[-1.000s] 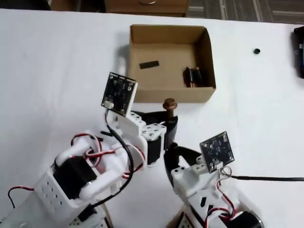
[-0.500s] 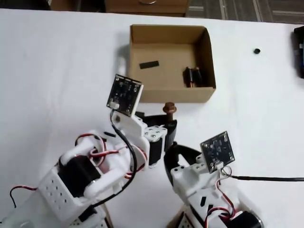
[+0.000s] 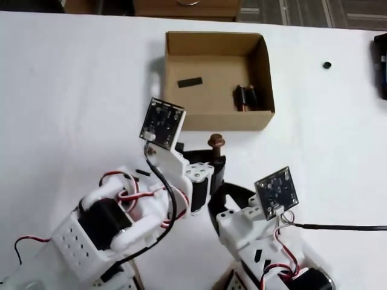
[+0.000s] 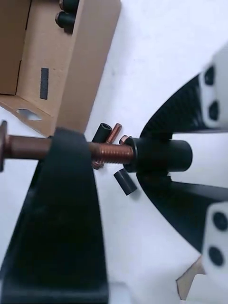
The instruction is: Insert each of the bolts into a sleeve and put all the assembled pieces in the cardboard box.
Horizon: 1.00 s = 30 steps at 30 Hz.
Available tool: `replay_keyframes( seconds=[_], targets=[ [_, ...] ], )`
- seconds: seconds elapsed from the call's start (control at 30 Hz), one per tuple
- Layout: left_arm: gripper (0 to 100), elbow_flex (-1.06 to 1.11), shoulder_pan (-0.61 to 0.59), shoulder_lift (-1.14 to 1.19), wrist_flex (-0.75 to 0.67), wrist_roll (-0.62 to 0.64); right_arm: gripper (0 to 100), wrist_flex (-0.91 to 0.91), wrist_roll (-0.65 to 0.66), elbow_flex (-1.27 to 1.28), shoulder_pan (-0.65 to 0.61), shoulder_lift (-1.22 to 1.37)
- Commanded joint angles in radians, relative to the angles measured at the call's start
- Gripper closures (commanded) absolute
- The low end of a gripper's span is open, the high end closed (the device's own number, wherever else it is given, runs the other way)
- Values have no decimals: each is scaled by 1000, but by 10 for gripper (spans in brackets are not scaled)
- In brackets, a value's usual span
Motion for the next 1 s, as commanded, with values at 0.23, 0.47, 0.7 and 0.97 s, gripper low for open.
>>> replay_keyframes(
  seconds=[0.23,0.47,0.7,0.97],
  targets=[
    [976,-5,-12,-23,87,8,979,-51,-5,-23,33,-7],
    [976,-4,-6,-23,138,8,979,-64,-5,-23,35,-5],
    [976,-1,54,-23,175,5,979,-64,-5,-23,36,-7],
    [976,67,60,-23,170,3,979,-64,-5,-23,36,-7]
  ],
)
